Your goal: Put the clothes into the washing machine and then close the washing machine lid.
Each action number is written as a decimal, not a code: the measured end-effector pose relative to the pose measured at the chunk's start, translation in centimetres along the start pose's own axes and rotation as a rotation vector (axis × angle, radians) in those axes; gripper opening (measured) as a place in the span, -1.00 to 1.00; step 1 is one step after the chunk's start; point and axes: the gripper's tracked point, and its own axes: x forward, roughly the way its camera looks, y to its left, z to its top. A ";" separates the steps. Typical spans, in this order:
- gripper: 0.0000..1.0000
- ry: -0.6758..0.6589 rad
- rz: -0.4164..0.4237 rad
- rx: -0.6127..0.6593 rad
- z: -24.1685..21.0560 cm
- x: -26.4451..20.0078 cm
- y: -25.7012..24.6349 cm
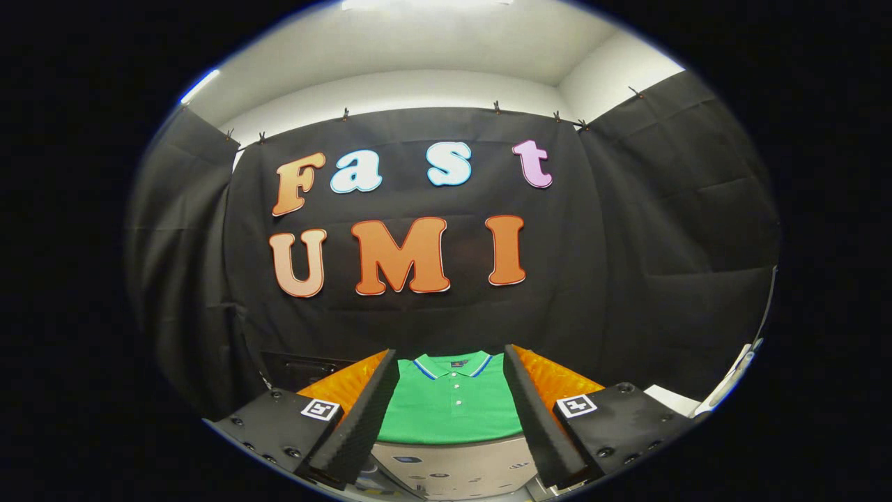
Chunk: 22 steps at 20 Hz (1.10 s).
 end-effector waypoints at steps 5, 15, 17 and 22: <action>0.94 0.007 0.007 -0.025 0.0 0.3 0.7; 0.94 0.019 -0.008 -0.030 0.7 1.0 1.3; 0.94 0.029 -0.017 -0.030 0.8 1.8 1.4; 0.94 0.069 -0.069 0.019 -0.2 5.1 0.4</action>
